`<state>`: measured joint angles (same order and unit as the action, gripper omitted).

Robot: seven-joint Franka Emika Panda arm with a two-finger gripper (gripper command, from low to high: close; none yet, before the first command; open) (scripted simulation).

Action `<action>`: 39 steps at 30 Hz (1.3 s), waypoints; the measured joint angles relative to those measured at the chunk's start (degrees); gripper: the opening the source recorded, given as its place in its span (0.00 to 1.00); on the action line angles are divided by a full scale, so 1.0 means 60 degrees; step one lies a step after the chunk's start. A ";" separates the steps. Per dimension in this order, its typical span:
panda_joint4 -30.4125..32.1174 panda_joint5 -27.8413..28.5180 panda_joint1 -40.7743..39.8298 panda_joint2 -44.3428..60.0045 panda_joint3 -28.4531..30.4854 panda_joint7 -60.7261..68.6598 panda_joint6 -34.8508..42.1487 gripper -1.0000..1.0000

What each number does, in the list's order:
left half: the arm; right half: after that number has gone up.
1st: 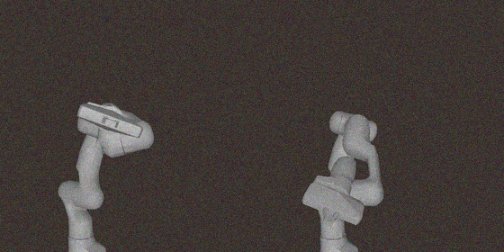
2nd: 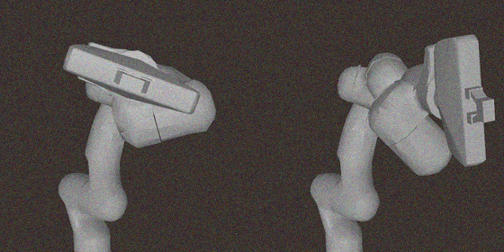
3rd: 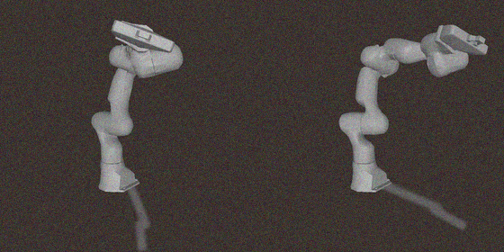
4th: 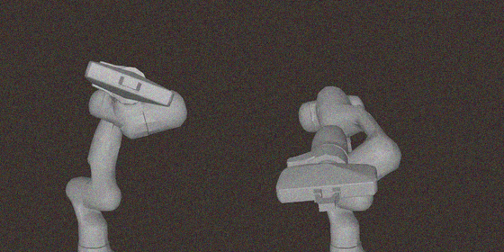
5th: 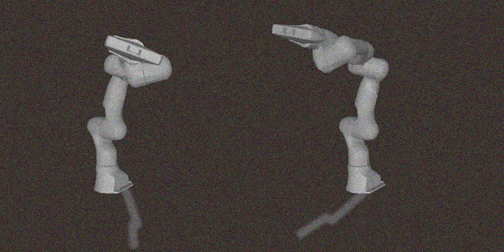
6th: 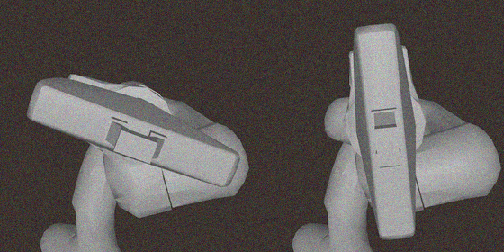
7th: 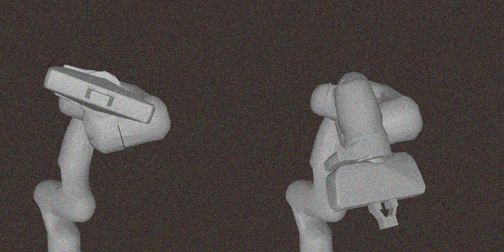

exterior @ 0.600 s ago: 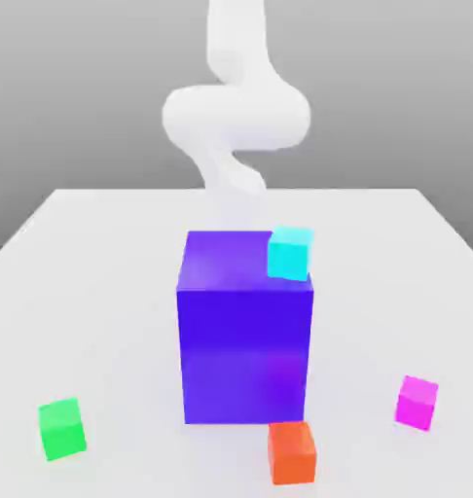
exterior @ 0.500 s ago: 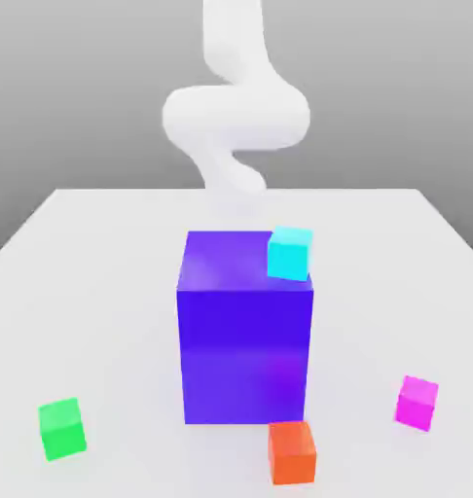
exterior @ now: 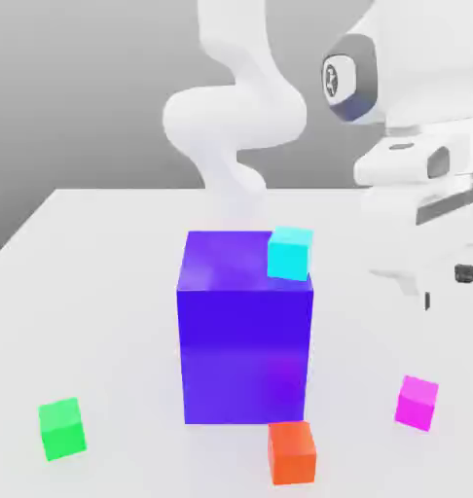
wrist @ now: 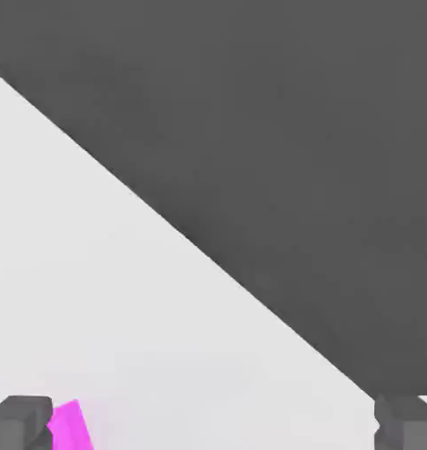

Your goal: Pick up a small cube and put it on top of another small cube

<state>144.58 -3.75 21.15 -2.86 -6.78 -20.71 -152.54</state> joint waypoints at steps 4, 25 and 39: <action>0.0417 0.0657 0.0597 0.1387 -0.0154 0.0250 -0.0681 0.50; 0.0478 0.1262 0.1047 0.2408 -0.0074 0.0309 -0.1235 0.00; -0.0243 0.0127 -0.2644 0.1538 0.2626 0.2353 -0.0178 0.00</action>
<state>143.12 -2.99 5.29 6.37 8.98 -6.59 -153.61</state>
